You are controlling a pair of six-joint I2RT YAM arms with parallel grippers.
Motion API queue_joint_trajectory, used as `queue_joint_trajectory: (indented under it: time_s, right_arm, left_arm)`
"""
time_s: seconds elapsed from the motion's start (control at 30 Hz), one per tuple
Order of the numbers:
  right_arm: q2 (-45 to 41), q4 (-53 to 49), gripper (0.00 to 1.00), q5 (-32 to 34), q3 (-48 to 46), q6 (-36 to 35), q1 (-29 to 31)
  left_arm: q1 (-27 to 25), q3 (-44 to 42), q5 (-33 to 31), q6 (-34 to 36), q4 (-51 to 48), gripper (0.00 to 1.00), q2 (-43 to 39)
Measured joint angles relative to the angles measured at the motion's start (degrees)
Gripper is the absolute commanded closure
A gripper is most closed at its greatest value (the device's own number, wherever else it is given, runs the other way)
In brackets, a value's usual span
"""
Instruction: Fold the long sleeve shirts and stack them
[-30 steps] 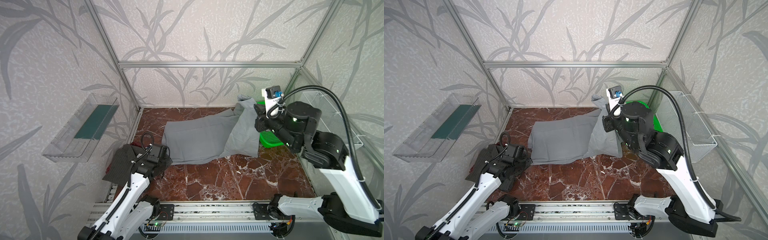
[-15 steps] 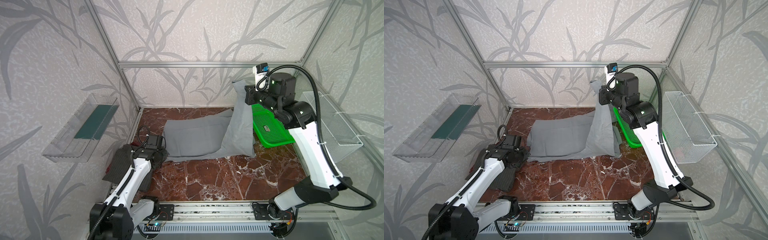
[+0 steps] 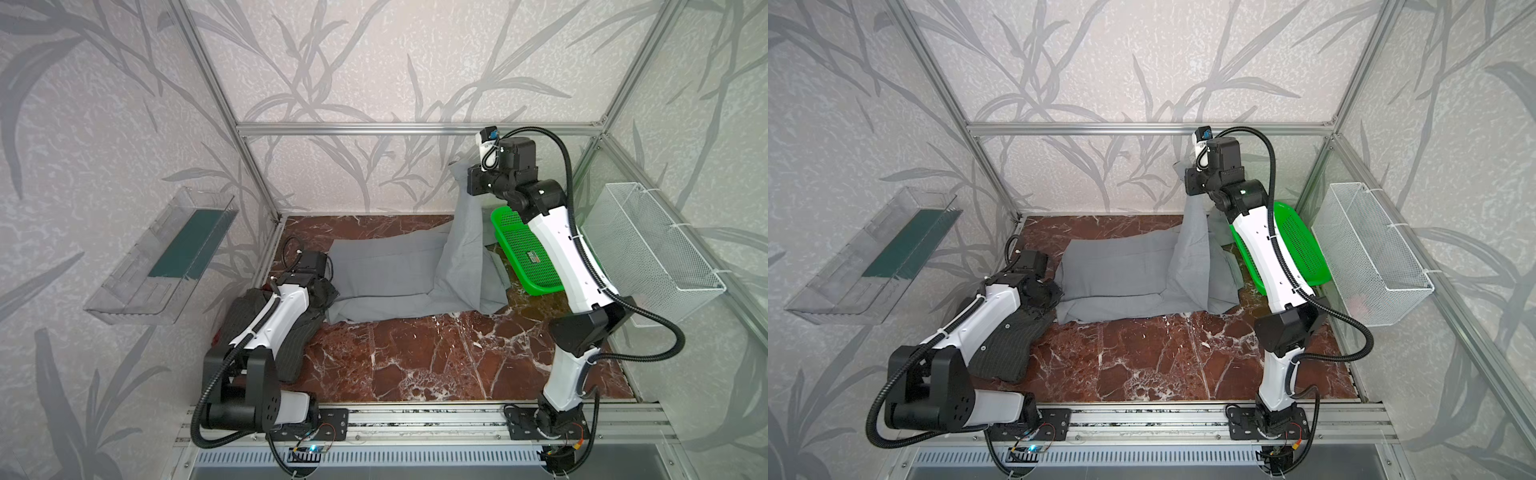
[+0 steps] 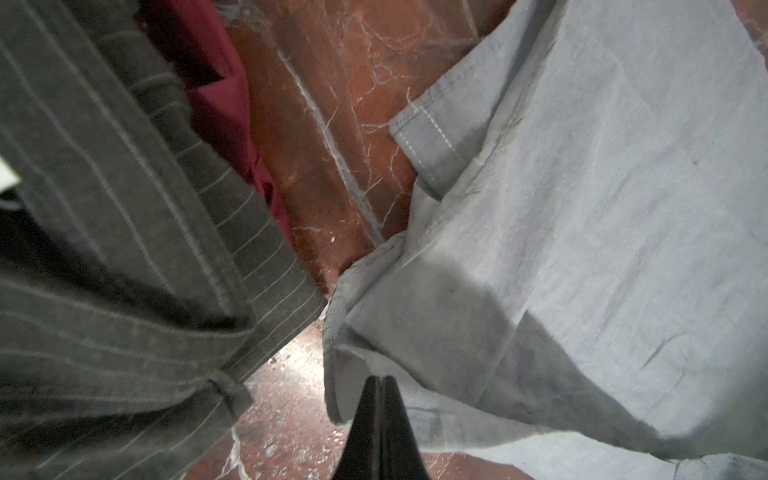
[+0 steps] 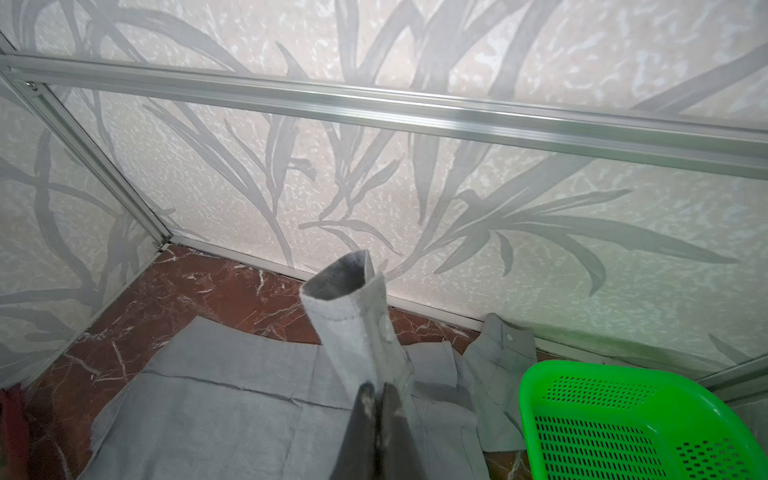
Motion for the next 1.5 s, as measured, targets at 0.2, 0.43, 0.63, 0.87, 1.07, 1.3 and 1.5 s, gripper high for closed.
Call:
queue_joint_trajectory:
  time_s: [0.2, 0.43, 0.63, 0.87, 1.07, 1.3, 1.5]
  right_arm:
    - [6.49, 0.83, 1.00, -2.84, 6.21, -1.31, -2.05]
    - [8.35, 0.90, 1.00, -4.72, 8.20, -1.86, -3.74]
    - [10.45, 1.36, 1.00, -6.78, 12.59, -2.49, -4.39]
    - [15.21, 2.27, 1.00, -9.25, 19.50, -3.63, -5.27]
    - [20.17, 3.15, 1.00, -9.64, 21.16, -5.73, -5.31]
    - [24.41, 5.05, 1.00, -9.64, 21.27, -8.17, -5.31]
    - [25.62, 4.31, 1.00, -8.81, 22.25, -8.46, -4.55]
  left_arm:
    - [0.11, 6.45, -0.04, 2.10, -1.66, 1.00, 7.82]
    - [1.05, 7.37, -0.04, 3.74, -2.86, 1.00, 11.82]
    - [1.64, 7.74, 0.00, 4.66, -3.52, 1.00, 12.17]
    - [2.21, 10.32, -0.02, 6.23, -4.42, 0.98, 14.93]
    - [2.49, 14.84, -0.42, 7.67, -5.64, 0.84, 18.18]
    - [3.34, 18.56, -0.72, 8.98, -7.50, 0.56, 19.37]
    - [3.72, 18.71, 1.60, 10.23, -8.57, 0.37, 16.48]
